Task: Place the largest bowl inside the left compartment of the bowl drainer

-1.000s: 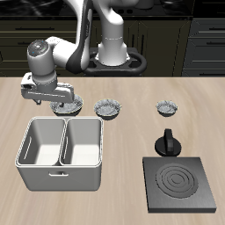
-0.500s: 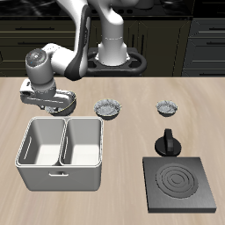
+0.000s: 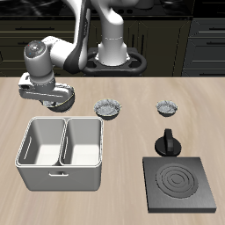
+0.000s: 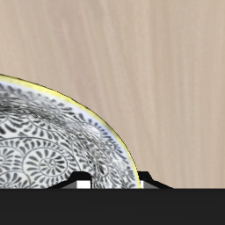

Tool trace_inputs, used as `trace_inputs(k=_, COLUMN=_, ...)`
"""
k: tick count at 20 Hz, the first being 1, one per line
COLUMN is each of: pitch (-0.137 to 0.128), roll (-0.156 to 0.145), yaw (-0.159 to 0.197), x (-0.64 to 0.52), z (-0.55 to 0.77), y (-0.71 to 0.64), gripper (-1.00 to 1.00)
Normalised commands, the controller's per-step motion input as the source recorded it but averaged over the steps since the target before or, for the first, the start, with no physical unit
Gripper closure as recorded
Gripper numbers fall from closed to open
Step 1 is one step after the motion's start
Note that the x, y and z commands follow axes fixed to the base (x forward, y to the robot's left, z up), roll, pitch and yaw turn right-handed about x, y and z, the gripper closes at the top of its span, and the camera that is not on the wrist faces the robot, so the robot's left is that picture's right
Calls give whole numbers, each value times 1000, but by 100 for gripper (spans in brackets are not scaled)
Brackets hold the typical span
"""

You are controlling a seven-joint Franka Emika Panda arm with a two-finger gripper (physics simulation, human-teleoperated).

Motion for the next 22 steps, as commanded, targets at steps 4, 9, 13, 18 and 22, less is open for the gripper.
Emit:
trace_inputs(k=4, pitch=-66, roll=-70, yaw=6, x=-30, z=544, y=-29, gripper=100)
trace_inputs(k=9, pitch=-93, roll=-44, yaw=-12, x=-64, z=680, y=71, gripper=100)
trace_inputs(k=13, pitch=-82, roll=-26, yaw=13, x=-7, z=679, y=150, gripper=100)
trace_inputs(k=18, pitch=-62, roll=2, yaw=-41, x=31, z=600, y=165, gripper=100)
trace_inputs(k=22, pitch=-51, roll=-19, yaw=21, x=115, z=264, y=71, gripper=100)
